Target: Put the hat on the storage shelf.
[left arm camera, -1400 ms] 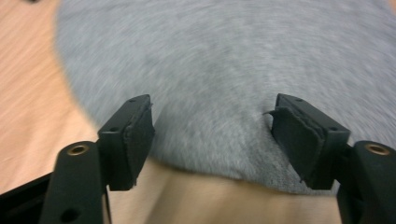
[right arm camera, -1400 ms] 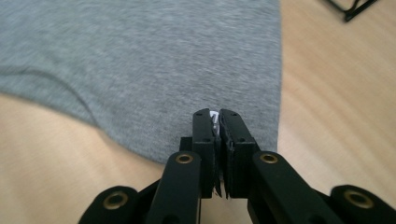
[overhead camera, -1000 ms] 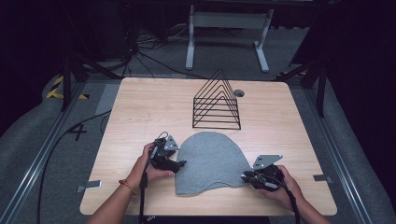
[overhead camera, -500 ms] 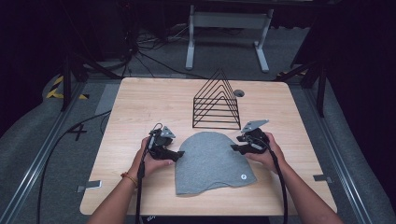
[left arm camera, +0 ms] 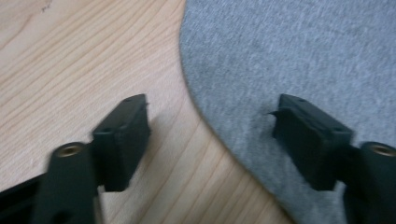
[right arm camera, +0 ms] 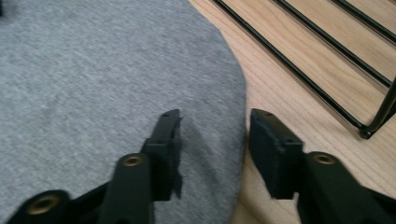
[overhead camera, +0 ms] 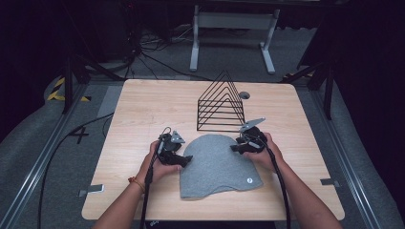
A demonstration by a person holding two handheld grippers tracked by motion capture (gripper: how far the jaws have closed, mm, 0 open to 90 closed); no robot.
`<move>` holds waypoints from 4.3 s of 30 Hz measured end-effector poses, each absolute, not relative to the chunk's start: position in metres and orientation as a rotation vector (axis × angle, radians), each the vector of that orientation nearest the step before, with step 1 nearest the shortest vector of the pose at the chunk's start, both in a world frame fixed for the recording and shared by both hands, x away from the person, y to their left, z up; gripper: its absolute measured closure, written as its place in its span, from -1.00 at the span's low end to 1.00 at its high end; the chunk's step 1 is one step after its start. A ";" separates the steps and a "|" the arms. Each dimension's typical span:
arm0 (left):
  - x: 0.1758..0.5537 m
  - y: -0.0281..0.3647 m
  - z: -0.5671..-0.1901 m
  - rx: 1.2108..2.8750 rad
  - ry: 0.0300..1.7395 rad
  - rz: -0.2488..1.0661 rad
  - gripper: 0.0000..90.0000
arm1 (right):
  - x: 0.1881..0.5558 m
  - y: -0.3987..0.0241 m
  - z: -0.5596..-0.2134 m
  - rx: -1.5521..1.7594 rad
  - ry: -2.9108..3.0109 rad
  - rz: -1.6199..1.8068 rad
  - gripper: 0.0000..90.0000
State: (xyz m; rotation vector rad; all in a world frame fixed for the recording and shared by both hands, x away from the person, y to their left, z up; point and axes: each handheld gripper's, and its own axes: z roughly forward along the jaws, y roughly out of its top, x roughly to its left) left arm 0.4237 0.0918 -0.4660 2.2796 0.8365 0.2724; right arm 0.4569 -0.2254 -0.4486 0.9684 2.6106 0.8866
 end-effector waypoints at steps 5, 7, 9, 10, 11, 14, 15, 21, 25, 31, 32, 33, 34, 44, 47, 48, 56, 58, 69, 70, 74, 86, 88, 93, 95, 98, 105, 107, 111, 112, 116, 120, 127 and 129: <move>0.432 0.088 -0.462 2.282 0.843 0.245 0.31 | 0.454 -0.224 -0.448 1.017 2.620 0.916 0.81; 0.434 0.088 -0.462 2.277 0.829 0.245 0.50 | 0.453 -0.224 -0.449 1.031 2.617 0.930 0.88; 0.437 0.088 -0.463 2.265 0.822 0.202 0.68 | 0.452 -0.225 -0.450 1.044 2.609 0.949 0.89; 0.438 0.088 -0.463 2.261 0.821 0.194 0.80 | 0.451 -0.226 -0.449 1.048 2.601 0.946 0.90; 0.438 0.088 -0.462 2.267 0.808 0.215 0.86 | 0.450 -0.227 -0.449 1.042 2.592 0.941 0.91; 0.435 0.090 -0.452 2.245 0.779 0.238 0.92 | 0.444 -0.232 -0.439 1.043 2.541 1.022 0.91; 0.432 0.090 -0.447 2.242 0.761 0.254 0.93 | 0.442 -0.233 -0.435 1.036 2.524 1.041 0.91; 0.417 0.089 -0.412 2.208 0.648 0.337 0.93 | 0.421 -0.240 -0.401 0.926 2.443 1.102 0.92; 0.417 0.088 -0.399 2.195 0.618 0.362 0.94 | 0.412 -0.248 -0.380 0.898 2.386 1.142 0.92; 0.421 0.079 -0.367 2.168 0.558 0.400 0.94 | 0.403 -0.256 -0.354 0.852 2.317 1.167 0.92; 0.423 0.076 -0.361 2.175 0.538 0.423 0.94 | 0.403 -0.258 -0.349 0.853 2.303 1.178 0.92; 0.424 0.075 -0.356 2.168 0.529 0.423 0.94 | 0.403 -0.260 -0.343 0.856 2.284 1.194 0.92; 0.425 0.073 -0.351 2.165 0.520 0.432 0.94 | 0.403 -0.262 -0.338 0.851 2.272 1.197 0.92; 0.431 0.064 -0.291 2.103 0.439 0.500 0.94 | 0.402 -0.277 -0.279 0.799 2.148 1.243 0.92; 0.435 0.064 -0.277 2.088 0.429 0.517 0.94 | 0.403 -0.279 -0.264 0.793 2.120 1.259 0.92; 0.437 0.064 -0.274 2.079 0.436 0.507 0.94 | 0.405 -0.280 -0.259 0.793 2.113 1.264 0.92; 0.452 0.063 -0.239 2.025 0.427 0.544 0.95 | 0.416 -0.284 -0.225 0.788 2.051 1.291 0.92; 0.455 0.062 -0.230 2.016 0.423 0.556 0.95 | 0.419 -0.284 -0.216 0.780 2.037 1.282 0.92; 0.485 0.063 -0.190 1.982 0.471 0.642 0.95 | 0.450 -0.272 -0.178 0.777 1.975 1.256 0.92; 0.489 0.063 -0.188 1.976 0.481 0.641 0.95 | 0.453 -0.271 -0.177 0.778 1.971 1.255 0.92; 0.506 0.063 -0.184 1.987 0.521 0.667 0.95 | 0.469 -0.266 -0.176 0.791 1.963 1.247 0.92; 0.533 0.057 -0.195 2.013 0.555 0.656 0.95 | 0.507 -0.262 -0.184 0.829 1.978 1.228 0.92; 0.535 0.058 -0.198 2.000 0.569 0.637 0.95 | 0.509 -0.261 -0.187 0.837 1.986 1.225 0.92; 0.540 0.063 -0.208 2.007 0.583 0.627 0.95 | 0.511 -0.262 -0.196 0.843 1.997 1.232 0.92; 0.540 0.064 -0.210 2.002 0.586 0.631 0.95 | 0.512 -0.262 -0.198 0.842 2.000 1.233 0.92; 0.540 0.066 -0.213 1.990 0.593 0.609 0.95 | 0.512 -0.260 -0.204 0.840 2.011 1.237 0.92; 0.526 0.072 -0.211 1.972 0.546 0.592 0.95 | 0.502 -0.263 -0.203 0.810 2.019 1.266 0.92; 0.521 0.073 -0.210 1.961 0.533 0.582 0.95 | 0.498 -0.265 -0.202 0.801 2.019 1.277 0.92; 0.514 0.074 -0.211 1.974 0.518 0.585 0.95 | 0.491 -0.263 -0.201 0.785 2.024 1.272 0.92; 0.513 0.074 -0.212 1.970 0.522 0.580 0.95 | 0.490 -0.262 -0.201 0.782 2.024 1.269 0.92; 0.511 0.080 -0.213 1.942 0.534 0.563 0.95 | 0.488 -0.260 -0.202 0.779 2.029 1.270 0.92; 0.507 0.083 -0.212 1.946 0.522 0.553 0.95 | 0.487 -0.258 -0.200 0.765 2.032 1.256 0.92; 0.514 0.077 -0.233 2.010 0.533 0.546 0.94 | 0.491 -0.258 -0.213 0.785 2.047 1.242 0.92; 0.518 0.075 -0.243 2.017 0.542 0.542 0.94 | 0.496 -0.258 -0.223 0.804 2.062 1.232 0.92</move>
